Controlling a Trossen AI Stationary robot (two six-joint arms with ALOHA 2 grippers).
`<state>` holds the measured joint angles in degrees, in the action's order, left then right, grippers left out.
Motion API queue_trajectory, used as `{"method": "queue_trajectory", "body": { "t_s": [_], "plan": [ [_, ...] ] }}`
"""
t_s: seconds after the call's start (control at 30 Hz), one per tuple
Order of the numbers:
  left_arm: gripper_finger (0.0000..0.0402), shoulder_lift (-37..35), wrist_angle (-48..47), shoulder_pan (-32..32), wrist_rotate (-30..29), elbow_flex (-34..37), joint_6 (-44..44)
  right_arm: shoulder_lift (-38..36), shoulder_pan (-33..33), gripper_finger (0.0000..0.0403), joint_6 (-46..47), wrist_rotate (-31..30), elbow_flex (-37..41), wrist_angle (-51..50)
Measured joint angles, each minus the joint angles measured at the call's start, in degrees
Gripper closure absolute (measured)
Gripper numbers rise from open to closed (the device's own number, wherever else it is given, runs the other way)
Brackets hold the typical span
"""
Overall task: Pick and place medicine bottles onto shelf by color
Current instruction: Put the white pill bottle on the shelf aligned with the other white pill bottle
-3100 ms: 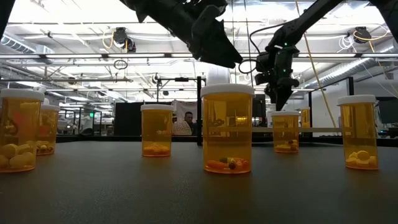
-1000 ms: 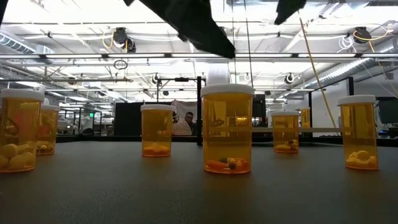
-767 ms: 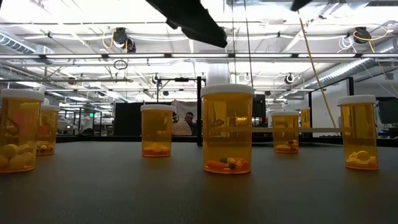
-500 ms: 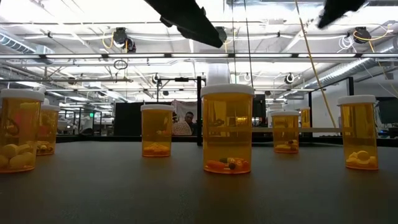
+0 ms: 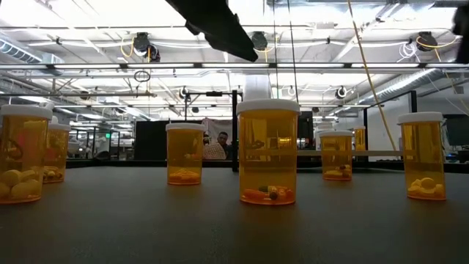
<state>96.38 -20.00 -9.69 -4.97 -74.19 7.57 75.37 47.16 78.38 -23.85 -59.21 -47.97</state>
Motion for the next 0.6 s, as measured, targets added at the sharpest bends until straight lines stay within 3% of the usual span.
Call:
{"method": "queue_trajectory", "body": {
  "t_s": [0.37, 0.6],
  "plan": [
    [0.0149, 0.0, -3.61, -5.29, -0.07, 0.0, -7.45, 1.31, 8.75, 0.0172, 15.1, 0.54, -0.08, -0.46],
    [0.0152, 0.0, -2.74, -11.28, -2.72, 0.0, -7.85, 5.29, 10.96, 0.0172, 23.68, 9.03, -0.12, -0.69]
  ]
}}
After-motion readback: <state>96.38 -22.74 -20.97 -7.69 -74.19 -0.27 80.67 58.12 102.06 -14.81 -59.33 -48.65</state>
